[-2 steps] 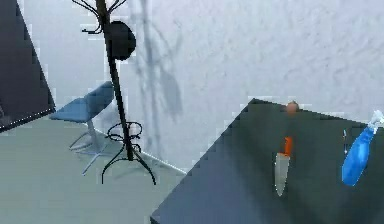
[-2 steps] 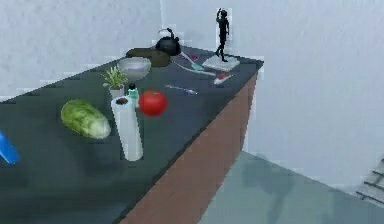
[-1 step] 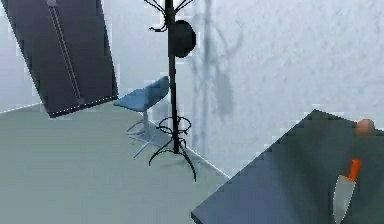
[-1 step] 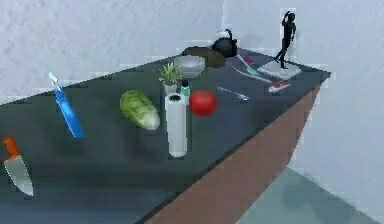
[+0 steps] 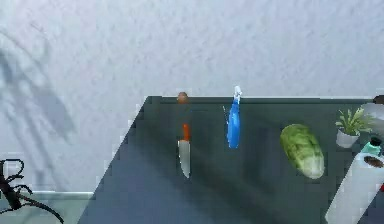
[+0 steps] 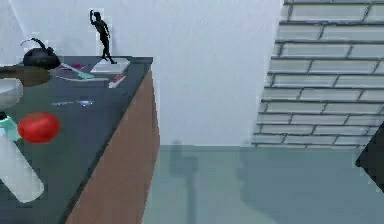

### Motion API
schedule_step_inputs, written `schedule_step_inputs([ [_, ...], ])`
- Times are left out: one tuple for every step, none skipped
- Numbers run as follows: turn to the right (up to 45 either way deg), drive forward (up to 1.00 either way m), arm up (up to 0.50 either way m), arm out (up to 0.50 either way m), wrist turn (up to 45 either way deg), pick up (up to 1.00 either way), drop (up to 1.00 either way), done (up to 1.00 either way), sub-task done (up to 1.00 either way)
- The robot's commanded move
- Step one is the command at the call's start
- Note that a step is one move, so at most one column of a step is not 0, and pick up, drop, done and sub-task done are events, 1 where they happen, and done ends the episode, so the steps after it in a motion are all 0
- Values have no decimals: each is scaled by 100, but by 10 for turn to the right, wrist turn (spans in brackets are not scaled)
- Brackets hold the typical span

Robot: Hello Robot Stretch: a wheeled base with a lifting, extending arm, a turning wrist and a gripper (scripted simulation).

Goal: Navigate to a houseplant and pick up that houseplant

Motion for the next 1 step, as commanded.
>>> schedule_step_inputs([
  [450,0,0,0,0,0,0,0,0],
])
